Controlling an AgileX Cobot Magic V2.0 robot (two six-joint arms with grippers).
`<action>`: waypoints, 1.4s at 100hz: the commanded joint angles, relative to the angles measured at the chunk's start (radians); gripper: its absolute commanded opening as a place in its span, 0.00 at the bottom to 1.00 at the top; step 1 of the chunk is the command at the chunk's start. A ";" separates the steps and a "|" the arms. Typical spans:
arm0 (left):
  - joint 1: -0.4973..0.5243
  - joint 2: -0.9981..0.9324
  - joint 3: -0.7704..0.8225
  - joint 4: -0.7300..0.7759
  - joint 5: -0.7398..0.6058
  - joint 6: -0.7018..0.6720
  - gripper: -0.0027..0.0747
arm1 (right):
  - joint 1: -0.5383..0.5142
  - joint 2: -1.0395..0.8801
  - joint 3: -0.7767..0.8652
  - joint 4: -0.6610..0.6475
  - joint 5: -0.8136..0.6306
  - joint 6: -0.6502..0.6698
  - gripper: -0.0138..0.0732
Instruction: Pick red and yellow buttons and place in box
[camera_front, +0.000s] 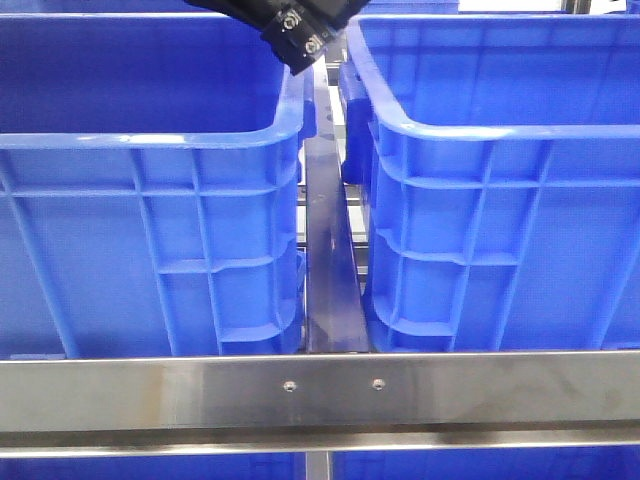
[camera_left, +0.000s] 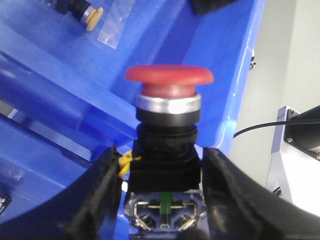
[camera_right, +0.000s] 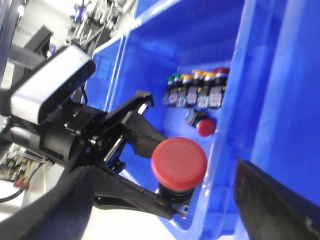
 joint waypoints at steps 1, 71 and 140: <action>-0.005 -0.040 -0.030 -0.068 -0.011 -0.002 0.16 | 0.034 0.000 -0.047 0.046 0.008 0.003 0.84; -0.005 -0.040 -0.030 -0.068 -0.011 -0.002 0.16 | 0.160 0.099 -0.057 0.082 -0.110 0.005 0.84; -0.005 -0.040 -0.030 -0.028 0.015 -0.002 0.78 | 0.160 0.099 -0.057 0.108 -0.108 -0.035 0.46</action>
